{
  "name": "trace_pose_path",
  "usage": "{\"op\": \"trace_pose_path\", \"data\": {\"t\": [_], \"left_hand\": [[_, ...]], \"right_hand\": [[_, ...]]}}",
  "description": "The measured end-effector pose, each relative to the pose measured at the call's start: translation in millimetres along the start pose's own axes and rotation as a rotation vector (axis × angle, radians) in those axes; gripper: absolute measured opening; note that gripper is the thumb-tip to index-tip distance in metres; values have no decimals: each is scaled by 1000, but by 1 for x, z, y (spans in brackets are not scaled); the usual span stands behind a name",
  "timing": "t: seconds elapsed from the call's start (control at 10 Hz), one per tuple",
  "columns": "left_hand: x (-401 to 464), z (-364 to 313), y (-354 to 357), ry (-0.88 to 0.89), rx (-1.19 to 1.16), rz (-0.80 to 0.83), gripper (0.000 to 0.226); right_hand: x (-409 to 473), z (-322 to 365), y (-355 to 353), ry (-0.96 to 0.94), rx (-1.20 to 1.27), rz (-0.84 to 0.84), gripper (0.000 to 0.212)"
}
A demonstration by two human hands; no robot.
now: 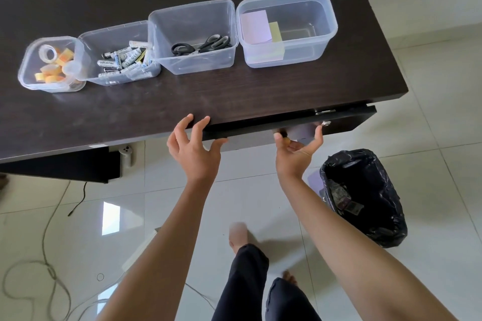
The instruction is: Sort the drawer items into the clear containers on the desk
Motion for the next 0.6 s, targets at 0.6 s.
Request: {"op": "trace_pose_path", "data": {"t": [0.6], "left_hand": [[15, -12, 12, -42, 54, 44, 49]], "right_hand": [[30, 9, 22, -54, -185, 117, 95]]}}
Point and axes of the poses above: each hand's wrist, its own x-axis towards the middle knuckle, its own y-axis out of the palm, z = x × y, the point moved 6 cm from there along x, towards the middle knuckle, and after that the axes turned 10 degrees about z, right-handed, at the moved point
